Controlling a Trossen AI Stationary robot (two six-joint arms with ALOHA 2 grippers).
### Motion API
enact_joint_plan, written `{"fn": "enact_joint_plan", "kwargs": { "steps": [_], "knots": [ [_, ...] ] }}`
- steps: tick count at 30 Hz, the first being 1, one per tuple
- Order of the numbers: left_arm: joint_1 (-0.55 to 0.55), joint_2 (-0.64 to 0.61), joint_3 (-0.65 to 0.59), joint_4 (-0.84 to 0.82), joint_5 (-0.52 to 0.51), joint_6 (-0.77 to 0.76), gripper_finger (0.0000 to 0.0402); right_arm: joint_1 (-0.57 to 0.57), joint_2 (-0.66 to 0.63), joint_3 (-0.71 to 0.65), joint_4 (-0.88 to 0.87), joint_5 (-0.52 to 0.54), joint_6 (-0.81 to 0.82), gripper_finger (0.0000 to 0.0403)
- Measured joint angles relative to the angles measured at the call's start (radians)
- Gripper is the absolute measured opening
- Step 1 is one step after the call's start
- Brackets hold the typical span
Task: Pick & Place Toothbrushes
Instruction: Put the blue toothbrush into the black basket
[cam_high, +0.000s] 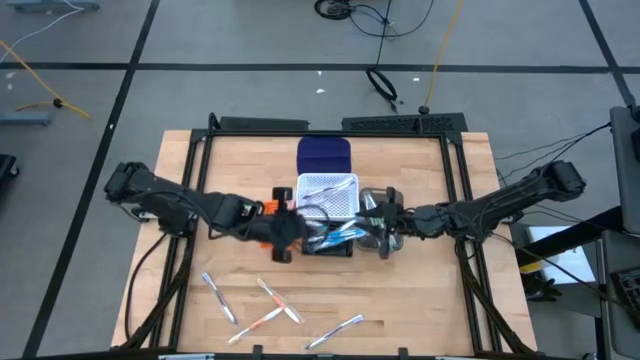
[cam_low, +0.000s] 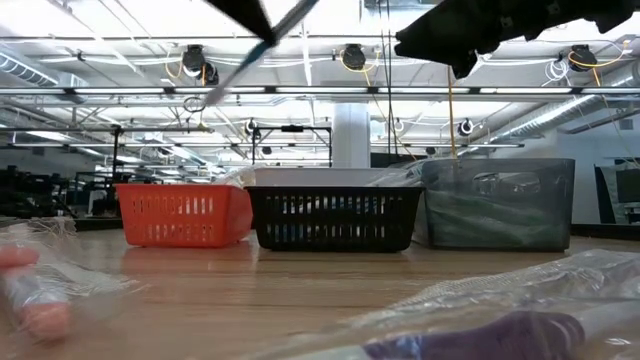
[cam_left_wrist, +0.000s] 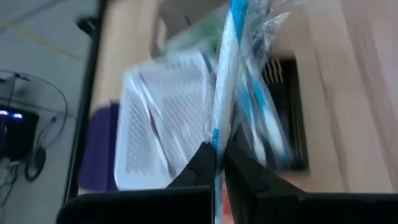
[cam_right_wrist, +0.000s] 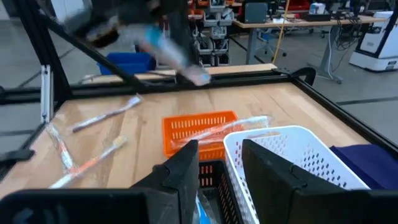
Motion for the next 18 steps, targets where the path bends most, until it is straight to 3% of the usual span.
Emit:
{"fn": "enact_joint_plan", "kwargs": {
  "steps": [3, 10, 18],
  "knots": [
    [0.036, 0.0, 0.0, 0.123, 0.018, 0.033, 0.0005, 0.002, 0.032, 0.0, 0.055, 0.0, -0.026, 0.0116],
    [0.096, 0.013, -0.004, 0.318, 0.166, 0.084, 0.0005, 0.002, 0.134, 0.0, 0.281, 0.0, -0.145, 0.0116],
    [0.123, 0.041, -0.018, 0.376, 0.22, 0.095, 0.0005, -0.014, 0.21, 0.0, 0.43, 0.002, -0.201, 0.0116]
  ]
}}
